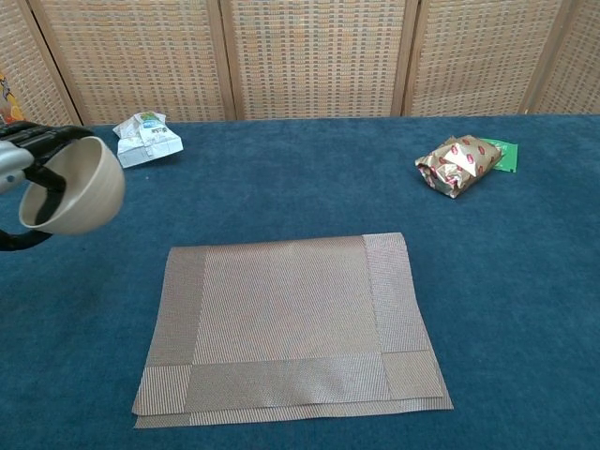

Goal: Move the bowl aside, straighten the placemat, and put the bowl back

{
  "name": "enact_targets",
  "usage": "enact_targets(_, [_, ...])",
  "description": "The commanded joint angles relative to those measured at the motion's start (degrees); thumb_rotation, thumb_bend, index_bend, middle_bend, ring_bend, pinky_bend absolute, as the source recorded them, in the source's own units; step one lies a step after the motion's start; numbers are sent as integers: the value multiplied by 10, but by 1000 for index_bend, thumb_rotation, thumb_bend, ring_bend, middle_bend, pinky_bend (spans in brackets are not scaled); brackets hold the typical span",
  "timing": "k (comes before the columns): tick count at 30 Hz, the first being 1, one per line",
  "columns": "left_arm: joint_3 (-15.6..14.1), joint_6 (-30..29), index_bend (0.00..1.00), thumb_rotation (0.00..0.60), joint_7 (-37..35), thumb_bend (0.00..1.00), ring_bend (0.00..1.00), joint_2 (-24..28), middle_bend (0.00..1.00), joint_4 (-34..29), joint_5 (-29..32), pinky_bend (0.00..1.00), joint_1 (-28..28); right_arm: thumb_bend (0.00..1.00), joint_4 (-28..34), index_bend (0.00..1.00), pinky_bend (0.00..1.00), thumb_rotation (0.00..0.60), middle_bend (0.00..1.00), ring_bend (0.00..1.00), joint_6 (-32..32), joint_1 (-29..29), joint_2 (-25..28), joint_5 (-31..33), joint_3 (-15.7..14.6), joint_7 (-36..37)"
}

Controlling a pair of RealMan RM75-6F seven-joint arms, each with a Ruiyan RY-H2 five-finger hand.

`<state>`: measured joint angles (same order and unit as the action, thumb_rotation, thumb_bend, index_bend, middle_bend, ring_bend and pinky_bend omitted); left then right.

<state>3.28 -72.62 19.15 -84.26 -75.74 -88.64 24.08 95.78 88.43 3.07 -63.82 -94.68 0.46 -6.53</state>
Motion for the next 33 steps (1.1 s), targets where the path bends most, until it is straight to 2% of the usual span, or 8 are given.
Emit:
enact_targets(1, [-7,-5,684,600,-57,454,0,19,0,53,17,0,-19,13,0,0,0,600,0,0,-1,0,-4,-2,-1,-8])
enact_targets(10, [-17,34,669,600,-122,455,0,-13,0,153,43,0,-27,13,0,0,0,600,0,0,-4,0,-9,-3,-3,-20])
enact_targets(20, [-30,86,595,600,-122,435,0,-45,0,203,61,0,-25,13,-1,0,0,600,0,0,-5,1,-7,1,-1,-15])
enact_targets(22, [-33,88,531,600,-121,384,0,-47,0,206,60,0,-26,13,0,0,0,600,0,0,-4,1,-7,0,-1,-15])
enact_targets(27, [-35,79,244,600,-127,126,0,-35,0,195,55,0,-29,13,0,0,0,600,0,0,-4,0,-7,0,-1,-15])
enact_targets(33, [-29,35,73,600,-137,102,0,5,0,144,40,0,-37,13,-1,0,0,600,0,0,-4,1,-9,-2,-2,-17])
